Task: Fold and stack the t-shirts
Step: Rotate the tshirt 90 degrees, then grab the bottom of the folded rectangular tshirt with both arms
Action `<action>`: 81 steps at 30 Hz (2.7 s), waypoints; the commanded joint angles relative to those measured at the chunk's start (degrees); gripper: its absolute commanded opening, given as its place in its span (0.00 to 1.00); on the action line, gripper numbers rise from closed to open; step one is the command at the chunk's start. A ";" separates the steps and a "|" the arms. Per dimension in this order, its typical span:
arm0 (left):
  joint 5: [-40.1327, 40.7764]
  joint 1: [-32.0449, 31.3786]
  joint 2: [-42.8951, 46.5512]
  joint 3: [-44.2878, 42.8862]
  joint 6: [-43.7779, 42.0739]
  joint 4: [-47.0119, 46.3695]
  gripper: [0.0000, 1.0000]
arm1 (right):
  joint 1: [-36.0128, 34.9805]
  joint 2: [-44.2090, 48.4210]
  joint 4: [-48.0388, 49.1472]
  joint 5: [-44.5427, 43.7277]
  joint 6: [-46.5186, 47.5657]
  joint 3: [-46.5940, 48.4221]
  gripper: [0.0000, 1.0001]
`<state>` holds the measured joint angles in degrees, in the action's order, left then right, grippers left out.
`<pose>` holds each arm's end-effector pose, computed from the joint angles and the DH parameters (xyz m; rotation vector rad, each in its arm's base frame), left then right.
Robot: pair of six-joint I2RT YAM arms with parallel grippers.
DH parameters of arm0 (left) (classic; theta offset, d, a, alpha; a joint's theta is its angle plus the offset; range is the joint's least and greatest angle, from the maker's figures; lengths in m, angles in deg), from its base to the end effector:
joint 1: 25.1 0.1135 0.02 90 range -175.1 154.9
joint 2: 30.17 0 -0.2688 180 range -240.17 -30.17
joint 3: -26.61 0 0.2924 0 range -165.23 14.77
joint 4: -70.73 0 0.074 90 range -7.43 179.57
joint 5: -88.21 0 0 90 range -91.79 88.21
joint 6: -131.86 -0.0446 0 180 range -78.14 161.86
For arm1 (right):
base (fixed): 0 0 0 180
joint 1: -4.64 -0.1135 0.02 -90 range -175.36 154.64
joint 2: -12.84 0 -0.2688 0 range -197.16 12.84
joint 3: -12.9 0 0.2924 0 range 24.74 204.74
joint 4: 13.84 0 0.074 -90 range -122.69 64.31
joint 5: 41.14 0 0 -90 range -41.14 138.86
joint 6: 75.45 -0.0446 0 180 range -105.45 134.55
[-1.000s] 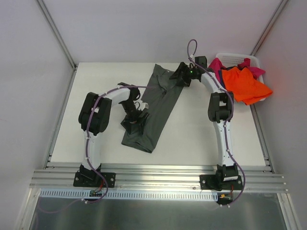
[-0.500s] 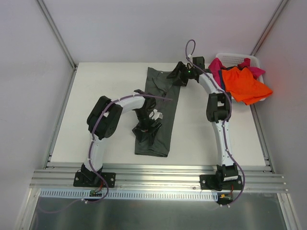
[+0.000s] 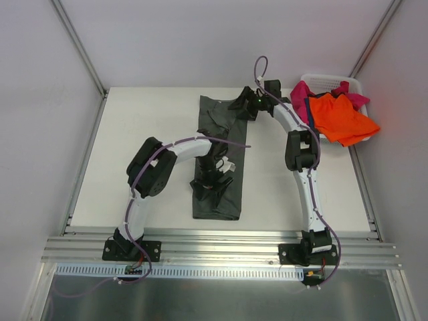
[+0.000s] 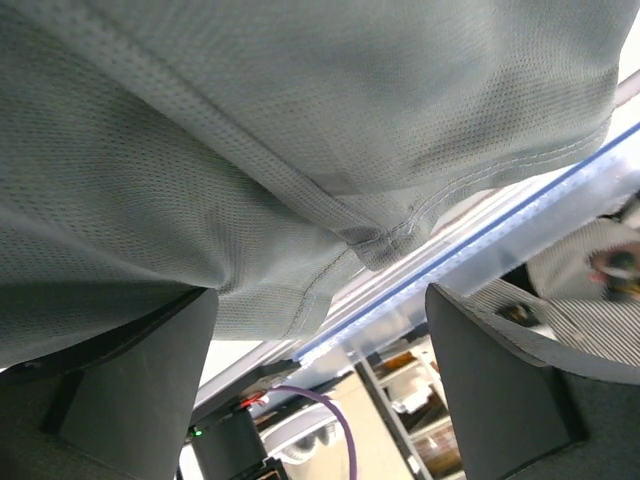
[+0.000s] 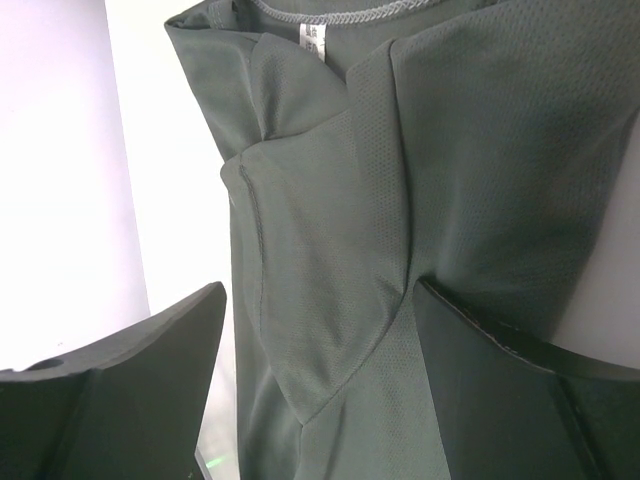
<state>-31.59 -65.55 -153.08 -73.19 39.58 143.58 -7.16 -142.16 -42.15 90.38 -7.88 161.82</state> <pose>0.3077 -0.2915 0.1123 -0.9846 -2.6233 0.6568 0.6234 0.1604 0.1355 -0.2308 2.1999 1.1224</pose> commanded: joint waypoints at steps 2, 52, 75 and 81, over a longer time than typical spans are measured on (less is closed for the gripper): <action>7.73 -0.77 1.00 -3.00 -2.55 -4.76 0.90 | 0.45 5.57 -3.64 1.03 5.98 -1.71 0.84; -6.59 22.60 20.87 22.31 1.67 -5.99 0.83 | -19.94 62.72 4.51 1.46 1.88 -95.33 0.59; -5.18 22.60 22.54 24.24 2.20 -6.61 0.85 | -25.92 59.37 -2.24 -1.42 3.53 -94.98 0.01; -7.63 22.52 21.40 24.42 2.11 -6.61 0.84 | -23.02 62.80 -6.11 -2.58 7.40 -94.54 0.01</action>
<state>-36.40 -42.75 -132.80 -48.45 41.30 135.89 -31.55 -82.54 -43.90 89.70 -3.73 66.72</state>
